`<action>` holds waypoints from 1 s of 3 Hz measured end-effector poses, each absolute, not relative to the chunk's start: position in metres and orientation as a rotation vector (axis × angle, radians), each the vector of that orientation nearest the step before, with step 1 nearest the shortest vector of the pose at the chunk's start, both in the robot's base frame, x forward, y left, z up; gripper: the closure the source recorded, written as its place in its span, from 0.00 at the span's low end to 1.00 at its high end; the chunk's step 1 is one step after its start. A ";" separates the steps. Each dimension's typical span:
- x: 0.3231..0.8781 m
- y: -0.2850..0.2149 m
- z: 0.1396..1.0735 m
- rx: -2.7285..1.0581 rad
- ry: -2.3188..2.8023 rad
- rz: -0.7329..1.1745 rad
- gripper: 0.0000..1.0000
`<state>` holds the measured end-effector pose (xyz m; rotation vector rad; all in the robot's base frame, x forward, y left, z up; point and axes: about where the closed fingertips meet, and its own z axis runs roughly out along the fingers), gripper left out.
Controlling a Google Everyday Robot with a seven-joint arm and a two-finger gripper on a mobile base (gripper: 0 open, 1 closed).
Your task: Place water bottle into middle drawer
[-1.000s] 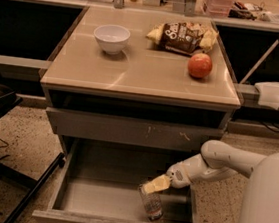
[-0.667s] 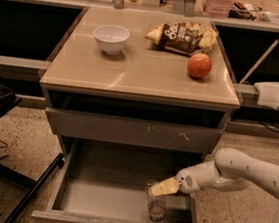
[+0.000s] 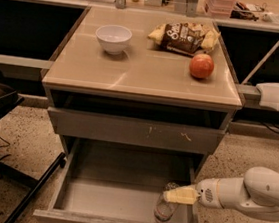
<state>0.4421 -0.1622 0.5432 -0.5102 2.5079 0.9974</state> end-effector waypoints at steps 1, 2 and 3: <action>0.442 -0.162 0.543 -0.510 2.508 0.997 1.00; 0.442 -0.162 0.543 -0.510 2.508 0.997 0.81; 0.442 -0.162 0.543 -0.510 2.508 0.997 0.58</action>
Offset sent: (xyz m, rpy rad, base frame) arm 0.0000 0.0000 0.0000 0.0000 0.0000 0.0000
